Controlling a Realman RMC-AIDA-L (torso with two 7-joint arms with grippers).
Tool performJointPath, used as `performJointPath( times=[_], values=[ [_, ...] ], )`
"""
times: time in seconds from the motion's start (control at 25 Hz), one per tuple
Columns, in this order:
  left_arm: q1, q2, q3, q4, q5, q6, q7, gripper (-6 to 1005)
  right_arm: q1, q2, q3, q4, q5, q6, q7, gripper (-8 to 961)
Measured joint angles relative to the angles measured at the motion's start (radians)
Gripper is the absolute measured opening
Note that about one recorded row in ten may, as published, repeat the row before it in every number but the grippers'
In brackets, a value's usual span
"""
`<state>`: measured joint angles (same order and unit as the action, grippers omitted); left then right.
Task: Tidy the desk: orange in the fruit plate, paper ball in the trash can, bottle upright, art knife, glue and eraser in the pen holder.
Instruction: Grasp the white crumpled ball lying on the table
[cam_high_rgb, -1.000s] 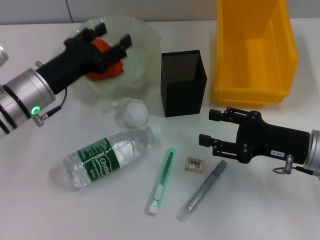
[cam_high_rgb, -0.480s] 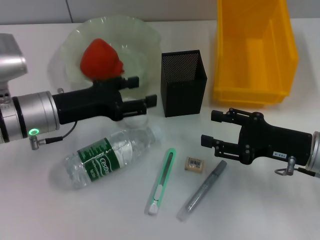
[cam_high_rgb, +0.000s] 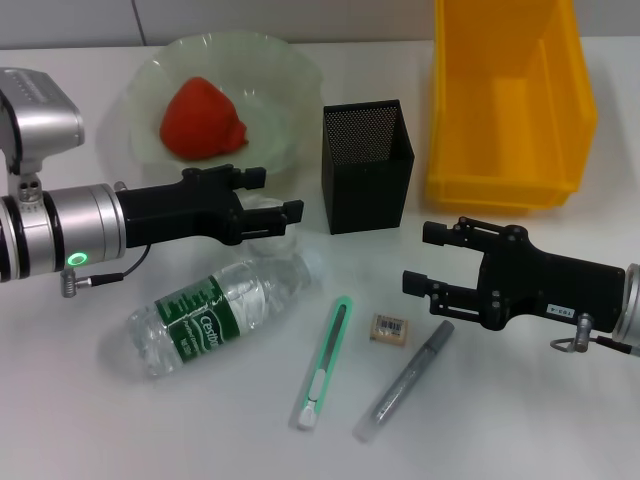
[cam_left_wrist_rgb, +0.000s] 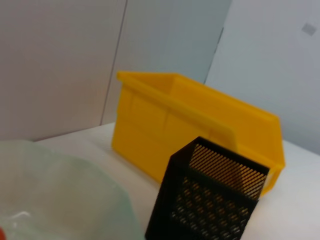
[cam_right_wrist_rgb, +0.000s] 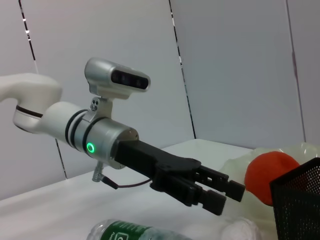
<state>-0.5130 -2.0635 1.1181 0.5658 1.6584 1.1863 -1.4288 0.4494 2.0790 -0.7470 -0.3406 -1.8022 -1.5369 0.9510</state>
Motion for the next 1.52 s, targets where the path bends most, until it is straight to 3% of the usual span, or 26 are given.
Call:
performJointPath(
  times=[0.96, 1.52],
  values=[
    [0.004, -0.008, 0.089, -0.008, 0.005, -0.151, 0.034, 746, 0.000, 0.000, 0.000, -0.002, 0.001, 0.002, 0.000, 712],
    [0.010, -0.007, 0.088, -0.005, -0.001, -0.159, 0.030, 729, 0.000, 0.000, 0.000, 0.000, 0.001, -0.002, 0.000, 712]
  ],
)
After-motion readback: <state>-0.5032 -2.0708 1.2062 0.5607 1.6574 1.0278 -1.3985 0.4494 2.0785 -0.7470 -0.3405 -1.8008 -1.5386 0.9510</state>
